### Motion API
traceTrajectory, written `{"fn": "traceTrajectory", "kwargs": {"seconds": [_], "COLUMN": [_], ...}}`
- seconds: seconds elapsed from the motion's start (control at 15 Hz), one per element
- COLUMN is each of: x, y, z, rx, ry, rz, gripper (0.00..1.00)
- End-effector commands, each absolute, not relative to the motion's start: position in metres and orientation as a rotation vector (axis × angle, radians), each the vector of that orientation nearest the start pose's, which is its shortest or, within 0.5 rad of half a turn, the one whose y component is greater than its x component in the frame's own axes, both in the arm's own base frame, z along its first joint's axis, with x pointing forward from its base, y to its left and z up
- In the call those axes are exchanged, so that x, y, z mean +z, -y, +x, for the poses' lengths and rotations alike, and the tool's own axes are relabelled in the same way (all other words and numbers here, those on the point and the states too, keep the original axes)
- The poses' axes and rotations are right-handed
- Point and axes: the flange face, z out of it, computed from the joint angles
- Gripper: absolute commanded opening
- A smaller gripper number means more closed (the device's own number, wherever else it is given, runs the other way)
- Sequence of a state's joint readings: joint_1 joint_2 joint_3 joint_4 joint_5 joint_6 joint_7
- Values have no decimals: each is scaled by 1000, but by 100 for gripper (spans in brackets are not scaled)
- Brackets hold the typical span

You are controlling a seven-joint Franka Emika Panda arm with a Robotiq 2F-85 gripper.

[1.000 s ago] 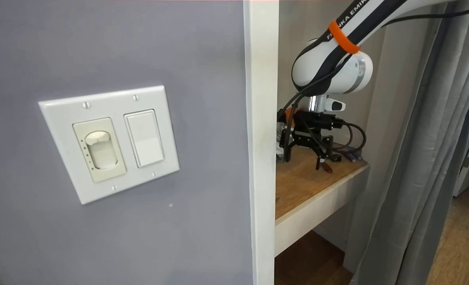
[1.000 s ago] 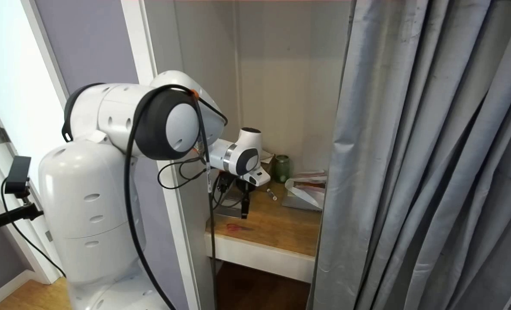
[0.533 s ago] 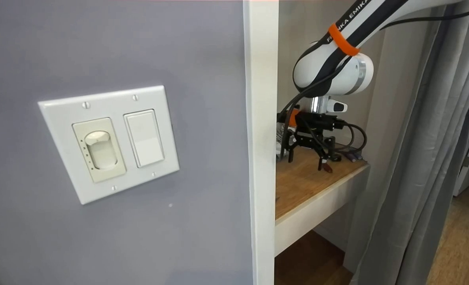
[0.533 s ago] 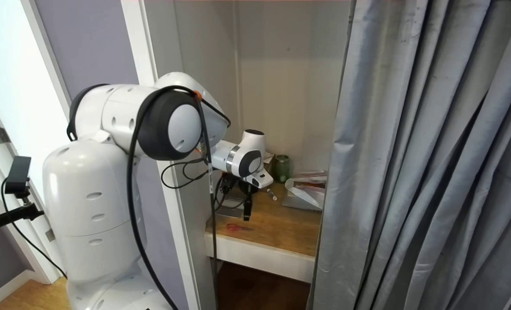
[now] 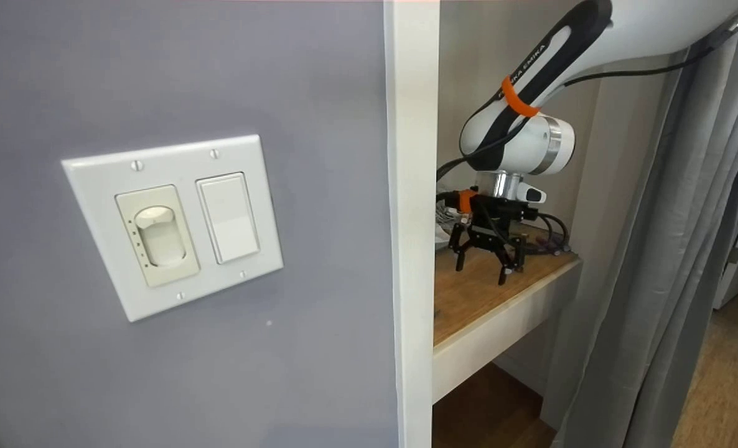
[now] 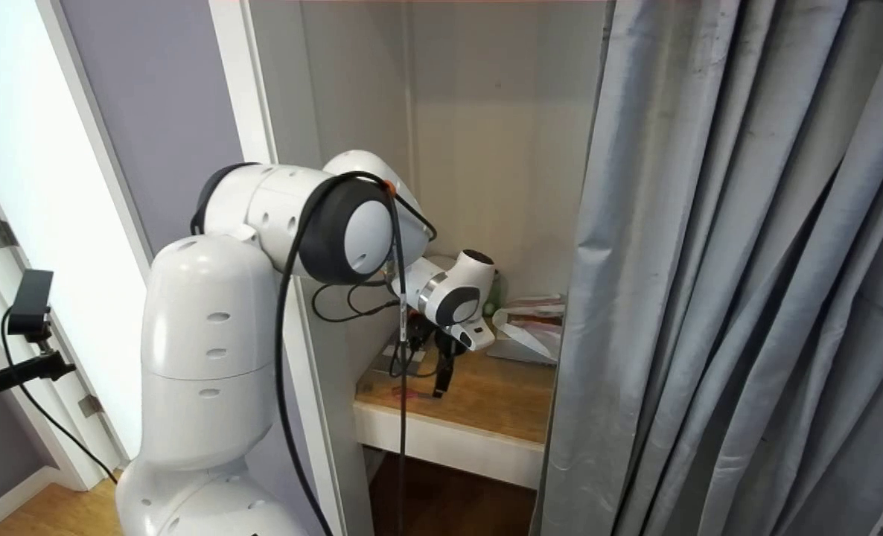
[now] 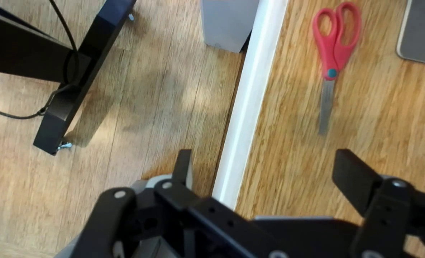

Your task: Put the scissors on the coaster

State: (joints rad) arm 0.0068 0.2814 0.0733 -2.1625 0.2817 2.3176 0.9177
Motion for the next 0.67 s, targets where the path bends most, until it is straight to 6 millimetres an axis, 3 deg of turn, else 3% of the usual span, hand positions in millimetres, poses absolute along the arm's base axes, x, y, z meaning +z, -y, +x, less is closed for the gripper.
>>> {"fn": "traceTrajectory", "kwargs": {"seconds": [0.0,0.6], "x": [232,163], "y": [-49,-68], "z": [574,585], "rx": [441,651], "ry": [-1438,-1489], "rz": [-2509,-2388], "gripper": [100,100]}}
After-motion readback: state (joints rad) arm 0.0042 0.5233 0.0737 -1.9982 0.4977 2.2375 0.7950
